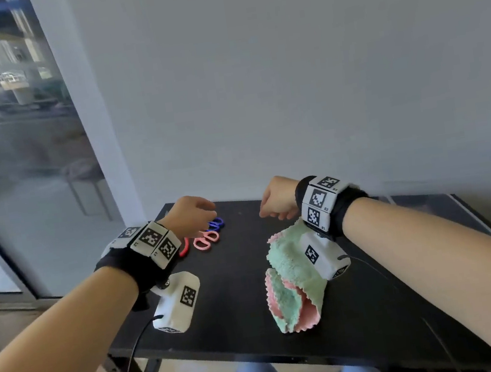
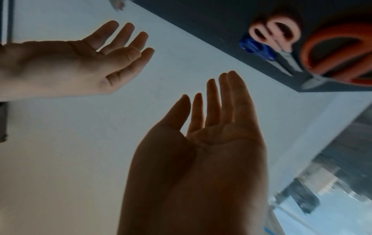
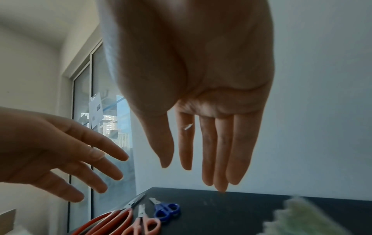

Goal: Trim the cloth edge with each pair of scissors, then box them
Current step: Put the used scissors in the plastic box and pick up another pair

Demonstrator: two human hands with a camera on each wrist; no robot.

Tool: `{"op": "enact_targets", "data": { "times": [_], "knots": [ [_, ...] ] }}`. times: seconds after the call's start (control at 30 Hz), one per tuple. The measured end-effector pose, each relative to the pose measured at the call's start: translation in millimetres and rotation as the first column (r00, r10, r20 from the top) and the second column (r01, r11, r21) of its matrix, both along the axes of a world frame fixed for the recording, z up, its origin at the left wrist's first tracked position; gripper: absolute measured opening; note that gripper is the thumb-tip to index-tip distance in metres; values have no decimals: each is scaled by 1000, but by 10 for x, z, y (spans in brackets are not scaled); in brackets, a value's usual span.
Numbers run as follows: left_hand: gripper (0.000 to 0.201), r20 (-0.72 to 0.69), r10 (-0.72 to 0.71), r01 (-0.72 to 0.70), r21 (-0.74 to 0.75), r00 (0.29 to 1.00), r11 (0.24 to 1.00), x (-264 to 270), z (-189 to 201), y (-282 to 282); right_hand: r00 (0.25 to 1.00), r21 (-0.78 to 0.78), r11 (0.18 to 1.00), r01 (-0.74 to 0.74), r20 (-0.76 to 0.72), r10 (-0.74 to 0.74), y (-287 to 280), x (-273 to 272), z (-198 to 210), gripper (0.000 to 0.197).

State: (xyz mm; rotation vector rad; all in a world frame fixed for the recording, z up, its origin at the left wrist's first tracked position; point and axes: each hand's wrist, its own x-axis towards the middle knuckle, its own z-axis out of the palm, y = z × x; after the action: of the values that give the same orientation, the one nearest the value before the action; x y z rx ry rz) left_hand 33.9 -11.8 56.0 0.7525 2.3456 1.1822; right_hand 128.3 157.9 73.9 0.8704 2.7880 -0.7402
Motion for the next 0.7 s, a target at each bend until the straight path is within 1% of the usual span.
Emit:
{"op": "enact_targets", "data": {
  "times": [0.13,0.2,0.3,0.4,0.5,0.7],
  "knots": [
    [28,-99,47,-59,-116,994,992,-302,-154,-366,998,13,998,-61,25,60,-253,-404,-95,32],
    [27,-161,42,-71,-177,986,982,-441,-249,-484,997,12,997,-71,34,71,-314,-611,-144,31],
    [28,-199,24,-72,-235,980,969,-625,-354,-562,995,30,996,-84,56,82,-352,-922,-247,31],
    [28,-200,50,-98,-237,979,967,-820,-442,-552,993,82,993,-86,83,79,-353,-1218,-380,32],
    [27,-203,56,-103,-232,978,967,-990,-543,-471,992,139,985,-102,89,90,-329,-1477,-529,29],
    [28,-176,36,-70,-192,984,979,-1188,-701,-273,985,199,971,-134,132,109,-254,-1730,-808,31]
  ]
}}
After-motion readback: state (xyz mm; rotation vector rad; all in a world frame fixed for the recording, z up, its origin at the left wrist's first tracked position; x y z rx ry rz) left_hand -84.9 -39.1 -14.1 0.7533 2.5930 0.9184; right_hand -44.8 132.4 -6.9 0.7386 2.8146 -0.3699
